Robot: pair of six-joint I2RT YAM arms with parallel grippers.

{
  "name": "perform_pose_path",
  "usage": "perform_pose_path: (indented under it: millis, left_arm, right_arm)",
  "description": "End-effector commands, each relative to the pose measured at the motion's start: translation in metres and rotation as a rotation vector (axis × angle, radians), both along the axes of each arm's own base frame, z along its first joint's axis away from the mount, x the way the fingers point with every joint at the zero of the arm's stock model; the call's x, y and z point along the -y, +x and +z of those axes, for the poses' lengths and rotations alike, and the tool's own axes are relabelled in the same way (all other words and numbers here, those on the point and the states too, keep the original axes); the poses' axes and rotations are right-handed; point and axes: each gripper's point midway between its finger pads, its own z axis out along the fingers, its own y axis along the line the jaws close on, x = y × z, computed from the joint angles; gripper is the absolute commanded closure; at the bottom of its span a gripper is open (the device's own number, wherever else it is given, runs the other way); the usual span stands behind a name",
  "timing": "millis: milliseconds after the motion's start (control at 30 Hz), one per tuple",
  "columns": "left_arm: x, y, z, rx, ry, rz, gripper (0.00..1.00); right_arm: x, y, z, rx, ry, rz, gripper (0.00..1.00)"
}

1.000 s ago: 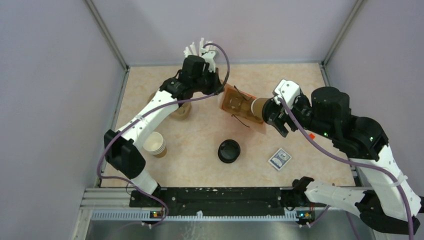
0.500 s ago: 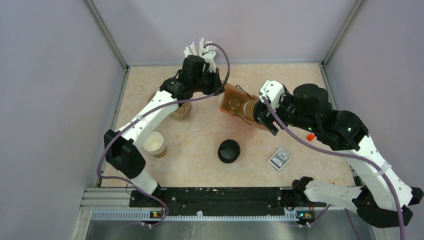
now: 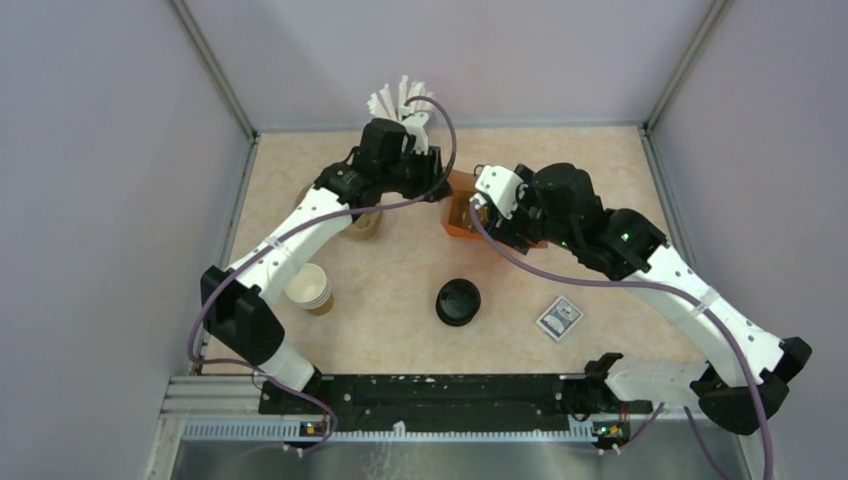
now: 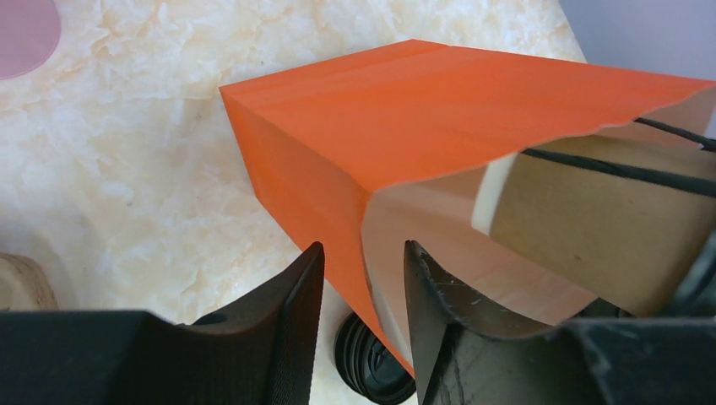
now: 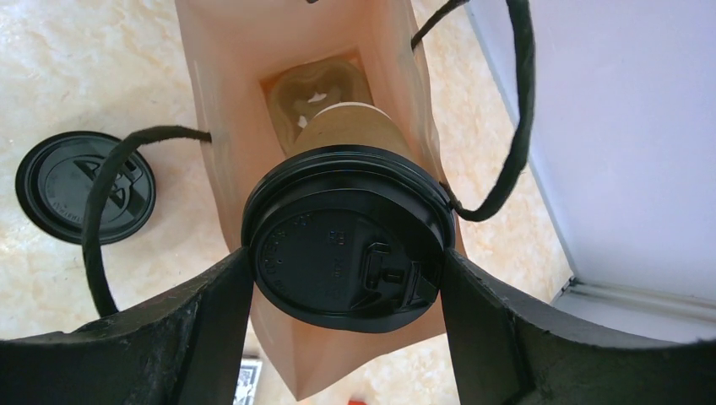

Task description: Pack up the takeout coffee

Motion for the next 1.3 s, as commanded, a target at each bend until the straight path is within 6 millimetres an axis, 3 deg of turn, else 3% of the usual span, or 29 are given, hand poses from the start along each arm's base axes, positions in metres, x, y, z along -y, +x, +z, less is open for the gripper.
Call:
perform_pose_path:
  millis: [0, 133, 367, 467, 633, 767, 967, 1100, 1267]
  left_arm:
    - [-0.011, -0.016, 0.03, 0.049, -0.029, -0.001, 0.53]
    - [-0.01, -0.023, 0.022, -0.002, -0.032, -0.005, 0.48]
    - [-0.005, -0.022, 0.003, -0.053, -0.012, -0.023, 0.5]
    - [-0.001, -0.016, 0.003, -0.033, -0.016, -0.033, 0.62]
    - [0.007, -0.012, 0.023, 0.114, -0.083, -0.094, 0.93]
    - [0.009, -0.024, 0.037, 0.275, -0.145, -0.172, 1.0]
    - [0.008, -0.03, 0.036, 0.318, -0.165, -0.192, 1.0]
    - [0.008, -0.029, 0.037, 0.279, -0.184, -0.162, 1.0]
    - [0.01, -0.036, 0.033, 0.284, -0.216, -0.189, 1.0]
  right_arm:
    - [-0.008, 0.009, 0.02, 0.082, 0.046, 0.004, 0.32]
    - [-0.009, 0.008, 0.016, 0.074, 0.04, 0.01, 0.32]
    - [-0.009, 0.005, 0.011, 0.057, 0.041, 0.015, 0.32]
    - [-0.009, 0.003, 0.009, 0.052, 0.044, 0.024, 0.32]
    - [-0.008, -0.003, 0.007, 0.071, 0.024, 0.066, 0.32]
    - [-0.002, 0.002, 0.002, 0.121, -0.077, 0.093, 0.33]
    - [0.002, 0.007, -0.012, 0.158, -0.241, 0.093, 0.33]
    - [-0.003, 0.006, -0.012, 0.172, -0.253, 0.107, 0.34]
    - [-0.009, 0.005, -0.029, 0.142, -0.291, 0.143, 0.33]
